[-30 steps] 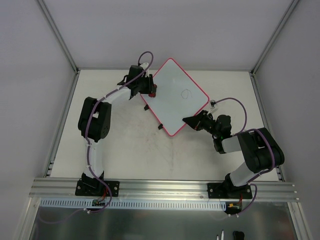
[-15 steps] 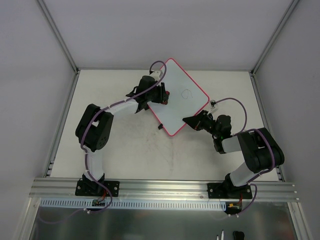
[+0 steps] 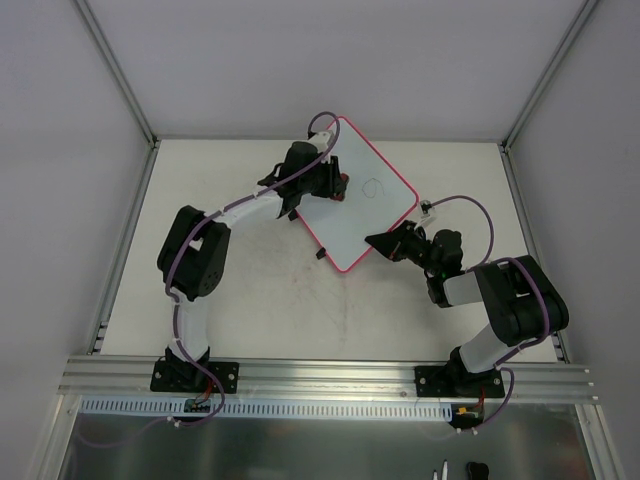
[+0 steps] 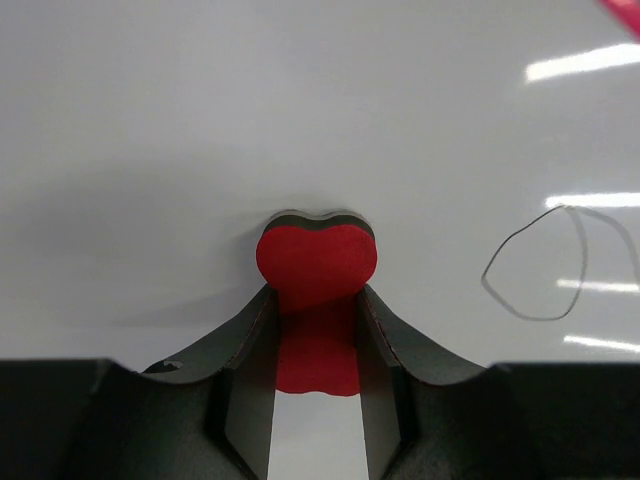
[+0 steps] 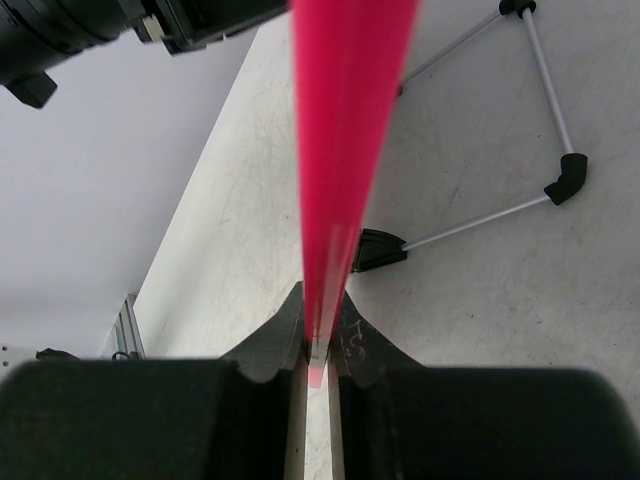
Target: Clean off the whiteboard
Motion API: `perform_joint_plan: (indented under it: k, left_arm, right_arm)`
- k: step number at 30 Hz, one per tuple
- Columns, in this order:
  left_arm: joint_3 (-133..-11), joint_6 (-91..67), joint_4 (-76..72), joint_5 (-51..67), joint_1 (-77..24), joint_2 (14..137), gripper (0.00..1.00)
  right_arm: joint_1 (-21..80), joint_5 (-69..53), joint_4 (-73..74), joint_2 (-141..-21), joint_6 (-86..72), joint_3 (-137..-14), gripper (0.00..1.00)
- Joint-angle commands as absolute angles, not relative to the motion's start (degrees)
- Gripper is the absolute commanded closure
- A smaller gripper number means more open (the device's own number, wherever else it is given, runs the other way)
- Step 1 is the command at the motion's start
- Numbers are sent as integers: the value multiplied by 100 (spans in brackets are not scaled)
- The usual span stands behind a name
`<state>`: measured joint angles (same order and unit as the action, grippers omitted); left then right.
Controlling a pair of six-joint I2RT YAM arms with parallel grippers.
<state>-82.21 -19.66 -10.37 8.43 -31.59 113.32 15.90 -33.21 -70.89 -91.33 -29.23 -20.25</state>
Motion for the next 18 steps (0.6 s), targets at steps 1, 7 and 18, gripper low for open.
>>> perform_joint_plan:
  k: [1, 7, 18]
  left_arm:
    - [-9059, -1679, -923, 1239, -3331, 11601, 75]
    - [-9940, -1424, -493, 1318, -3331, 12102, 75]
    - [-10081, -1055, -255, 1204, -3954, 12085, 76]
  right_arm:
    - [1758, -3955, -8771, -8930, -2698, -2153, 100]
    - [1775, -3955, -8771, -8921, -2681, -2153, 100]
    - [1793, -3964, -8763, -8921, -2689, -2171, 100]
